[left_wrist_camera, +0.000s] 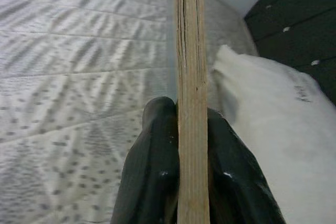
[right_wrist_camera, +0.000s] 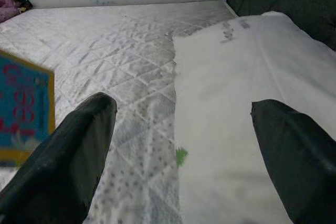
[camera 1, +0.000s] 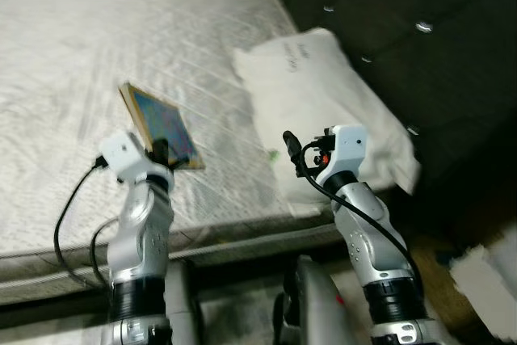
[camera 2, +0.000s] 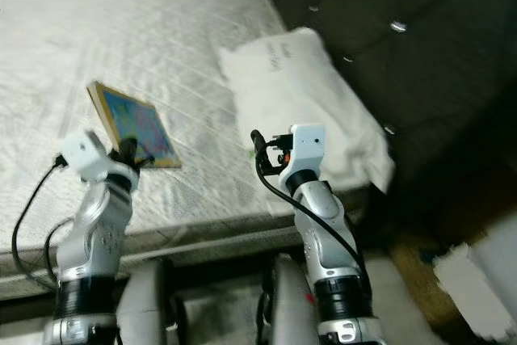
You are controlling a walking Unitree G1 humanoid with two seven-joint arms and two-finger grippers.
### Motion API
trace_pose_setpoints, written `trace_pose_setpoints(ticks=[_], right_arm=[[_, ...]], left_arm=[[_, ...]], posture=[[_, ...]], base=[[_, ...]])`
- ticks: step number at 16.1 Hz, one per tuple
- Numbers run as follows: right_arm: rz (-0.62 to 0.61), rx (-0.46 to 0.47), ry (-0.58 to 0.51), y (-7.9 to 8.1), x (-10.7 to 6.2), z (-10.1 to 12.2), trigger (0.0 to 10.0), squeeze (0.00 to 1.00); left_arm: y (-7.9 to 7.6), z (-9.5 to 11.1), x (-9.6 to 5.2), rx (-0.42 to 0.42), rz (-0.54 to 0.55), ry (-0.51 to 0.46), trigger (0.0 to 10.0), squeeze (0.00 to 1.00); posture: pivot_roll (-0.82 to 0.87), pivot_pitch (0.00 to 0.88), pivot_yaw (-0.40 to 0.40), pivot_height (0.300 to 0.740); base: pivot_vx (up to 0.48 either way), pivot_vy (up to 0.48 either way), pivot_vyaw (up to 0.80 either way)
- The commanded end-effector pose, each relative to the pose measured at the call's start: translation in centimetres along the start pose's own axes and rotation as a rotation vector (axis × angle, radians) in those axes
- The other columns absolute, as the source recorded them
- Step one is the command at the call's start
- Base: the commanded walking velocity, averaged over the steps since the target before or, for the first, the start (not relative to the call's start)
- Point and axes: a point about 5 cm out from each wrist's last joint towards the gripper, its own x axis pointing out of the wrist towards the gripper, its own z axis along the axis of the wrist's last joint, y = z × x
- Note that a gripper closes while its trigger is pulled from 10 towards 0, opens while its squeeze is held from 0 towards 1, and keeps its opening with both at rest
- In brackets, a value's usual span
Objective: Clean up the room
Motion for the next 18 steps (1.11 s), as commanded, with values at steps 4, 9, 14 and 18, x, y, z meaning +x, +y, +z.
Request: trace_pose_setpoints(ticks=[4, 9, 14, 18], right_arm=[[-0.009, 0.010, 0.002, -0.4, 0.2, 0.3, 10.0, 0.00], [-0.010, -0.007, -0.009, -0.8, -0.2, 0.6, 10.0, 0.00], [-0.006, -0.041, -0.037, -1.3, -1.7, 2.1, 10.0, 0.00], [-0.024, -0.118, -0.001, -3.7, -4.8, 2.6, 10.0, 0.00]], left_arm=[[0.4, 0.7, 1.1, -0.027, 0.025, 0.021, 10.0, 0.00], [1.2, -0.7, 2.6, 0.031, 0.048, 0.183, 10.0, 0.00], [0.3, -1.1, 4.2, -0.013, -0.015, 0.230, 10.0, 0.00], [-0.7, -1.7, 4.9, -0.055, -0.061, 0.243, 10.0, 0.00]], posture=[[-0.12, 0.104, -0.056, 0.614], [-0.14, 0.111, -0.062, 0.614], [-0.20, 0.127, -0.071, 0.614], [-0.27, 0.151, -0.090, 0.595]], base=[[0.000, 0.000, 0.00], [0.000, 0.000, 0.00], [0.000, 0.000, 0.00], [0.000, 0.000, 0.00]])
